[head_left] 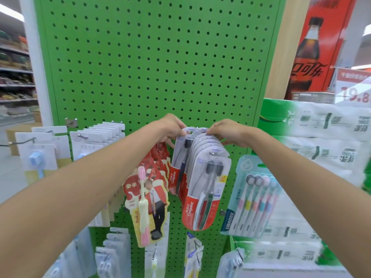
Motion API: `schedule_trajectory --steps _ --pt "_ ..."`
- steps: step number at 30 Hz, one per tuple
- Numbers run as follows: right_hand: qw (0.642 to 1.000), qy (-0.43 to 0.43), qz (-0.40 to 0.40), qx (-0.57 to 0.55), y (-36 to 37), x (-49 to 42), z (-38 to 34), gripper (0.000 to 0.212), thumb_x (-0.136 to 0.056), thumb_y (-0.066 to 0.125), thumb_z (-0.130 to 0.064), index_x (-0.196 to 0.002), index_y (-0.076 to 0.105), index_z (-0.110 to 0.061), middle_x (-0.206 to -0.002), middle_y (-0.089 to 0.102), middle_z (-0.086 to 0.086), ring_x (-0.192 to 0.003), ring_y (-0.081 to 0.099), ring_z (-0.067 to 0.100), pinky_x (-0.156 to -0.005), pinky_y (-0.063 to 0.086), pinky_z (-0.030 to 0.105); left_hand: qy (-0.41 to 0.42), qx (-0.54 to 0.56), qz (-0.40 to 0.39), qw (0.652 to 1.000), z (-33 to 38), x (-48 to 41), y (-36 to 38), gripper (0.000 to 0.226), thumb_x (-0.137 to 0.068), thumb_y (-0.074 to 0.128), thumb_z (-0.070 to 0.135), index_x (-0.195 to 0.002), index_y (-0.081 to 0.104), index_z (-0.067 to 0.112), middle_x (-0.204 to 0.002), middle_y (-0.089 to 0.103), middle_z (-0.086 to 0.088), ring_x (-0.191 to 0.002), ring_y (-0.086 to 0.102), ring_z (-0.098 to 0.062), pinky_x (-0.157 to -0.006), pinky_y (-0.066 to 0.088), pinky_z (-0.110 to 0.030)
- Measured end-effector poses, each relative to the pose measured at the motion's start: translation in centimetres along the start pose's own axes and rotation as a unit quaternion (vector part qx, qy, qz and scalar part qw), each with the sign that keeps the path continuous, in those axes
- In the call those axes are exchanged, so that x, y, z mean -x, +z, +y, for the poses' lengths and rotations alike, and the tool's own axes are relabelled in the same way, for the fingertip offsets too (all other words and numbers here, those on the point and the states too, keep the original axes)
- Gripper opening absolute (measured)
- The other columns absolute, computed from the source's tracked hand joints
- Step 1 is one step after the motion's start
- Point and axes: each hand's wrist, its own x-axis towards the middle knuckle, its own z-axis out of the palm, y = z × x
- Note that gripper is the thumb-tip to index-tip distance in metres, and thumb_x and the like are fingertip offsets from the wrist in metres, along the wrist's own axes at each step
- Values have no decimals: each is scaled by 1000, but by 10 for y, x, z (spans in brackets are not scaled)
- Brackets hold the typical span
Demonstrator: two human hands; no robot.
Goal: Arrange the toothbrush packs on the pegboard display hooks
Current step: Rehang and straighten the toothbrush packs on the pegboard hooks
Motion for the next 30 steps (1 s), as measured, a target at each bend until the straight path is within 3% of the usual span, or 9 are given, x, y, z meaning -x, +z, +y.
schedule_trajectory --steps 4,7,10,15,20,25,30 --pt "1000 3 2 -13 -2 -2 4 27 -98 55 -20 -113 62 2 -109 67 12 -87 61 18 -68 48 27 18 -1 0 1000 7 -3 11 27 -92 61 0 -118 64 -1 -115 66 -13 -98 64 -24 -77 60 -44" --pt "1000 6 14 -22 -7 -3 9 14 -100 51 -15 -103 60 -5 -99 62 10 -80 60 17 -58 50 24 18 11 -8 1000 10 -7 19 20 -90 62 -3 -110 64 -1 -114 65 -14 -101 64 -26 -71 61 -41" --pt "999 9 16 -32 -13 -4 14 14 -101 46 -8 -109 57 -4 -96 58 10 -75 61 18 -50 51 20 10 49 -3 999 10 -13 25 10 -90 60 -7 -95 60 1 -116 63 -16 -102 66 -28 -70 60 -38" --pt "1000 -9 23 -11 -16 -9 19 19 -101 47 -6 -112 61 -5 -94 62 11 -73 64 18 -58 55 23 30 51 -5 998 5 -21 24 10 -89 61 -8 -86 62 1 -110 66 -15 -94 69 -25 -64 61 -31" --pt "999 -18 36 25 -12 -18 24 12 -99 55 -13 -104 66 -11 -90 67 8 -71 62 15 -67 57 25 74 -4 17 997 8 -27 21 12 -87 66 -5 -79 66 4 -100 69 -15 -92 69 -25 -72 61 -31" --pt "997 -34 46 47 -12 -22 27 11 -96 61 -15 -93 70 -10 -95 70 12 -80 61 19 -84 57 34 89 -51 40 994 6 -34 12 7 -90 65 0 -91 70 4 -97 71 -12 -90 71 -21 -73 60 -29" --pt "995 -52 56 57 -12 -22 27 12 -96 60 -16 -91 70 -11 -92 69 11 -76 57 17 -73 54 27 88 -97 61 989 -2 -42 14 14 -90 65 2 -103 69 0 -100 71 -13 -89 71 -21 -75 60 -29"
